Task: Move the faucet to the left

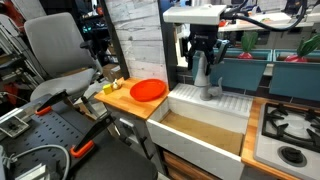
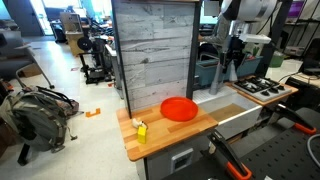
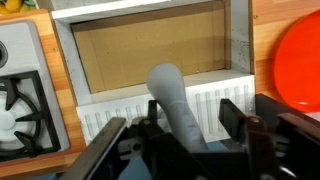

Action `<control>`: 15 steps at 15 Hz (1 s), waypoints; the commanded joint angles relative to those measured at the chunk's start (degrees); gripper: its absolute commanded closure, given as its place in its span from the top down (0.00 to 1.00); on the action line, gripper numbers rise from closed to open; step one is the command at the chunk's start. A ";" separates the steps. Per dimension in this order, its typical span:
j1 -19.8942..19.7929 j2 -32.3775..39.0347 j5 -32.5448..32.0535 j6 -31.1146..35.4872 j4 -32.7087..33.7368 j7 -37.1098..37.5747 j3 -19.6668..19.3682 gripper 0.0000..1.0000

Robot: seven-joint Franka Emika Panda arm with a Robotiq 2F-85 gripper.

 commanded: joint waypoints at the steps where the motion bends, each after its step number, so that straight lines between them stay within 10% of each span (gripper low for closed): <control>1: -0.49 0.14 -0.98 -3.10 1.23 1.88 0.33 0.35; 5: 0.36 -1.66 -3.01 -1.17 -1.93 2.75 -1.09 0.07; 15: 0.86 -1.35 -1.90 -4.26 -1.22 5.07 1.58 0.08</control>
